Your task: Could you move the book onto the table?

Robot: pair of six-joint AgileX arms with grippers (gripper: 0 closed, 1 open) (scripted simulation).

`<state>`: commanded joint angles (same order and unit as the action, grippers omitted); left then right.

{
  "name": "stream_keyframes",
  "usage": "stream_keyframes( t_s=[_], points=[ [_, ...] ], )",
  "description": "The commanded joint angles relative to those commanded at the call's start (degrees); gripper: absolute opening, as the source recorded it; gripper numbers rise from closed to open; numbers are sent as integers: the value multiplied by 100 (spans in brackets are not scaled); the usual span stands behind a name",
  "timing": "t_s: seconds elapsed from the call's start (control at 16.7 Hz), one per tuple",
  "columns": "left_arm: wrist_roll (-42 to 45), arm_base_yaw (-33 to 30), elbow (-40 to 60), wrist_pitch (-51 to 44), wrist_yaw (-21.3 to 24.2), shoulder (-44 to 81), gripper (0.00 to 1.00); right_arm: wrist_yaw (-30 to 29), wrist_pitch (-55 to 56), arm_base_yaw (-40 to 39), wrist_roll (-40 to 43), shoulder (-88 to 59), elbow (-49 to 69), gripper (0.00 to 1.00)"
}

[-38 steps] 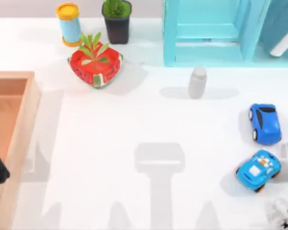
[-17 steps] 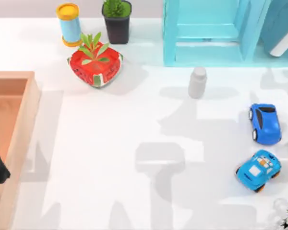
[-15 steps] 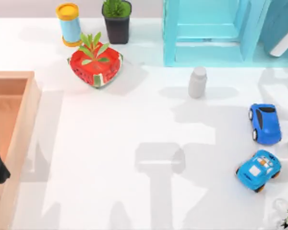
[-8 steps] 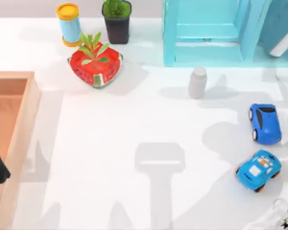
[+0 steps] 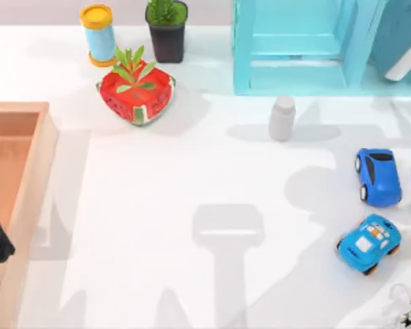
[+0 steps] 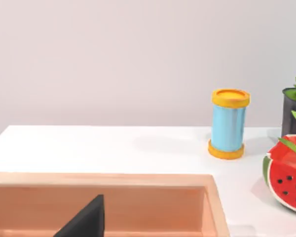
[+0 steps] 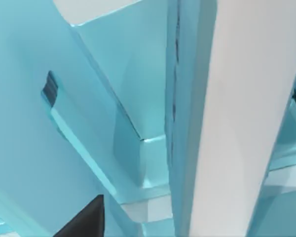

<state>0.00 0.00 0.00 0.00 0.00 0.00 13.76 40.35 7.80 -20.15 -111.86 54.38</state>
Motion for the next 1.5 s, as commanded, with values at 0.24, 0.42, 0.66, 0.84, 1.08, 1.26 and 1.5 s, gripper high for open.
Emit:
stream_keyframes(
  t_s=[0.24,0.42,0.66,0.84,1.08,1.26,1.5],
  points=[
    [0,0,0,0,0,0,100,-64,-316,-51,-23,-635,927,100],
    [0,0,0,0,0,0,100,-187,-387,-177,-52,-1289,1665,100],
    [0,0,0,0,0,0,100,-288,-261,-266,-71,-1888,2123,100],
    [0,0,0,0,0,0,100,-290,-250,-265,-71,-1912,2133,100],
    [0,0,0,0,0,0,100,-290,-250,-265,-71,-1912,2133,77],
    [0,0,0,0,0,0,100,-290,-250,-265,-71,-1912,2133,55],
    [0,0,0,0,0,0,100,-290,-250,-265,-71,-1912,2133,25]
  ],
)
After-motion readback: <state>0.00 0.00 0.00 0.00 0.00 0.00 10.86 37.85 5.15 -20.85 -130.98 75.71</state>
